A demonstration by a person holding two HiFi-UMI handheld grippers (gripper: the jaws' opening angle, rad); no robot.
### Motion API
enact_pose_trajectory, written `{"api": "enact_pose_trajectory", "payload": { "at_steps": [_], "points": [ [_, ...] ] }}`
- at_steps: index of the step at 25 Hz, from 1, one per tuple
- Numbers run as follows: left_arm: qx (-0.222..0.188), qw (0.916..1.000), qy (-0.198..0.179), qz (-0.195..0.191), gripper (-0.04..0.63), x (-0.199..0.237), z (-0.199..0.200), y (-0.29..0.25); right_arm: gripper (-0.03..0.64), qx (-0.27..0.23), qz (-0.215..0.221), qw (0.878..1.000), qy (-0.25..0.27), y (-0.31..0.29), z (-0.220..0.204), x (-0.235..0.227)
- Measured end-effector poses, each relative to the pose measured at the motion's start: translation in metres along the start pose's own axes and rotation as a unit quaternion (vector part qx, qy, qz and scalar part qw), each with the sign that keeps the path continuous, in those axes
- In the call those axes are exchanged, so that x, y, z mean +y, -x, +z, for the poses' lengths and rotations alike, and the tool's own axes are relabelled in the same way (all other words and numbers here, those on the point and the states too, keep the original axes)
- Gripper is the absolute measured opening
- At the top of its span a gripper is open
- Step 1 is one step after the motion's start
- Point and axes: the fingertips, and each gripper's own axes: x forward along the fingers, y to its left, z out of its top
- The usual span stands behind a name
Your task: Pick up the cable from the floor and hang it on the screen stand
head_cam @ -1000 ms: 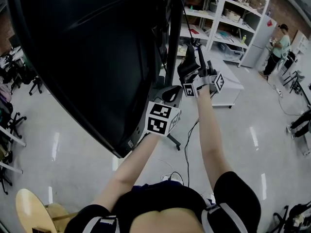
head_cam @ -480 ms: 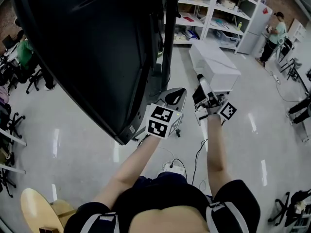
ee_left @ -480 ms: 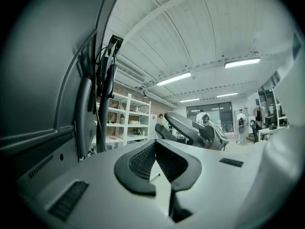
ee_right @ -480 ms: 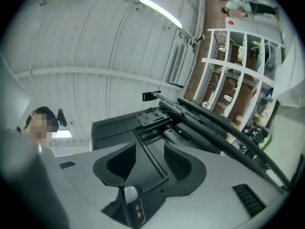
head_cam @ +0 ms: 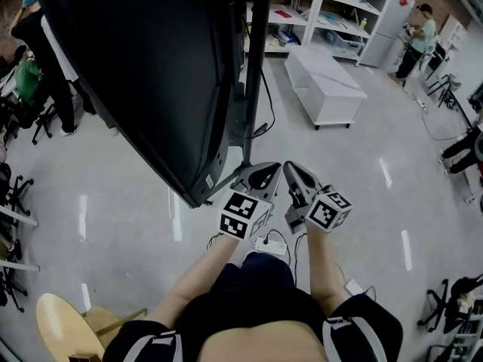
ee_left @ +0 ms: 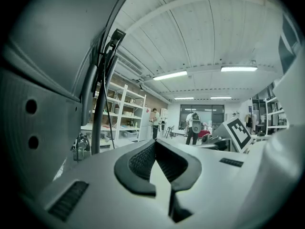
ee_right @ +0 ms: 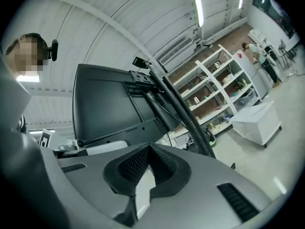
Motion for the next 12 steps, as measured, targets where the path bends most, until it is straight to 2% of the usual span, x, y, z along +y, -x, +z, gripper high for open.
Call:
{"api": "enact_pose_trajectory", "payload": {
  "at_steps": [4, 9, 12],
  "points": [
    [0.012, 0.9999, 0.005, -0.006, 0.006, -0.014, -0.028, 0.024, 0.023, 0.007, -0.035, 0.999, 0.002, 0.017, -0.031, 0.006],
    [0.022, 0.9997, 0.013, -0.001, 0.006, -0.013, -0.054, 0.057, 0.023, 0.033, -0.043, 0.997, 0.063, 0.020, -0.056, 0.031],
    [0.025, 0.9992, 0.031, 0.008, 0.006, -0.007, -0.063, 0.075, 0.023, 0.048, -0.041, 0.996, 0.069, 0.018, -0.069, 0.041]
  ]
}}
